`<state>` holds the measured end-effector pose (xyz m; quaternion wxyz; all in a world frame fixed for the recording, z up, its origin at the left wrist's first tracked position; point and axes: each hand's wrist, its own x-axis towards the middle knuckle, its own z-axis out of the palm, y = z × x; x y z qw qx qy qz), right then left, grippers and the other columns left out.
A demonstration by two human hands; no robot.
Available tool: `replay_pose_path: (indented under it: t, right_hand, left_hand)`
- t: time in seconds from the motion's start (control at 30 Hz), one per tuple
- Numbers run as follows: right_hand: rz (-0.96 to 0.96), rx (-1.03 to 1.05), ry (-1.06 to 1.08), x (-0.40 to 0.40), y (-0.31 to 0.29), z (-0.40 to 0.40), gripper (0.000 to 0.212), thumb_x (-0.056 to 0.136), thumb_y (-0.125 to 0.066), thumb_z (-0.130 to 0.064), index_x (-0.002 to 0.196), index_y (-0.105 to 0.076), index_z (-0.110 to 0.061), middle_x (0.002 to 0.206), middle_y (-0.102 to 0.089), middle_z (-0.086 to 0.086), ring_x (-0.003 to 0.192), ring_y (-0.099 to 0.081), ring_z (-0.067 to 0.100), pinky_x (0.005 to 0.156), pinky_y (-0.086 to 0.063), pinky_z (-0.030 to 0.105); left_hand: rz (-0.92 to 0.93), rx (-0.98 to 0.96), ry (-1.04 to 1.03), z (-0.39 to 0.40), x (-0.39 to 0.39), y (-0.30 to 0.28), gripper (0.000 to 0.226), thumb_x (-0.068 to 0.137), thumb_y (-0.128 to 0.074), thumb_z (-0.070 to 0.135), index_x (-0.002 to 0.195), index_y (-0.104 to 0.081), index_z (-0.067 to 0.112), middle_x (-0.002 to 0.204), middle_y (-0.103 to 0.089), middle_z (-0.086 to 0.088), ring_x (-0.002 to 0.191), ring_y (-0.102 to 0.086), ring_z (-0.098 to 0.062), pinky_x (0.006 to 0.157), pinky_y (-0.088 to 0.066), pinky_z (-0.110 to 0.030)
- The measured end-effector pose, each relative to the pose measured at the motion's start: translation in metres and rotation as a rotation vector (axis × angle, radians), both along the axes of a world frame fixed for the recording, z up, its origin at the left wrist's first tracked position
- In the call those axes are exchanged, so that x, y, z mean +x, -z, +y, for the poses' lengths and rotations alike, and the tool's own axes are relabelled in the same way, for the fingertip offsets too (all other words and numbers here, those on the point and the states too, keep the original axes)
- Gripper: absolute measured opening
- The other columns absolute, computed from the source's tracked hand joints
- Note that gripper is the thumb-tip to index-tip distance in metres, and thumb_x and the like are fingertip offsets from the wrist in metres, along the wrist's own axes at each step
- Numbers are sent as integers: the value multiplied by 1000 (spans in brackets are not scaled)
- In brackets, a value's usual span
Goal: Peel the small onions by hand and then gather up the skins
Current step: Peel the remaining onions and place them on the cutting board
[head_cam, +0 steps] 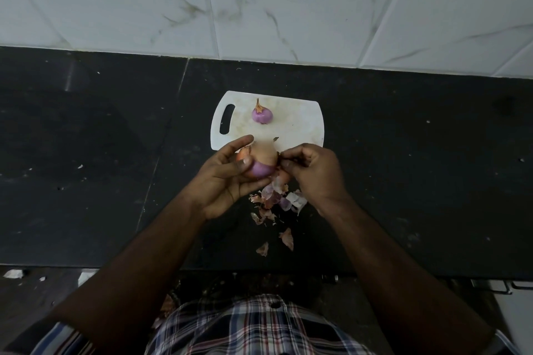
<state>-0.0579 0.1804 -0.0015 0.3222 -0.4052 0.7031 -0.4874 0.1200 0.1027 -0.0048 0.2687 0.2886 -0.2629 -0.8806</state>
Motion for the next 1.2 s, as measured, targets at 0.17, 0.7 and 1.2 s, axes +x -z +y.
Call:
replay_pose_path:
  t: [0.17, 0.7, 1.2]
  right_hand:
    - [207, 103, 3, -13, 10, 7, 12, 89, -70, -6, 94, -75, -15, 71, -71, -7, 56, -66, 4, 63, -57, 29]
    - [101, -84, -137, -2, -16, -8, 19, 84, -74, -1, 96, -76, -16, 85, -73, -9, 80, -68, 0, 76, -56, 16]
    - [90, 80, -197, -24, -13, 9, 16, 87, -74, -10, 93, -78, -24, 91, -77, -7, 85, -71, 6, 80, -59, 34]
  left_hand:
    - [35, 4, 84, -5, 10, 4, 56, 85, -60, -5, 137, -57, 16, 132, -64, -15, 116, -65, -43, 80, -62, -48]
    - [35, 57, 142, -3, 8, 6, 64, 74, -84, 23, 129, -56, 6, 116, -67, -16, 92, -69, -21, 72, -60, -28]
    - [-38, 49, -57, -8, 10, 26, 77, 73, -81, 11, 144, -49, 11, 142, -55, -21, 108, -69, -28, 77, -60, -32]
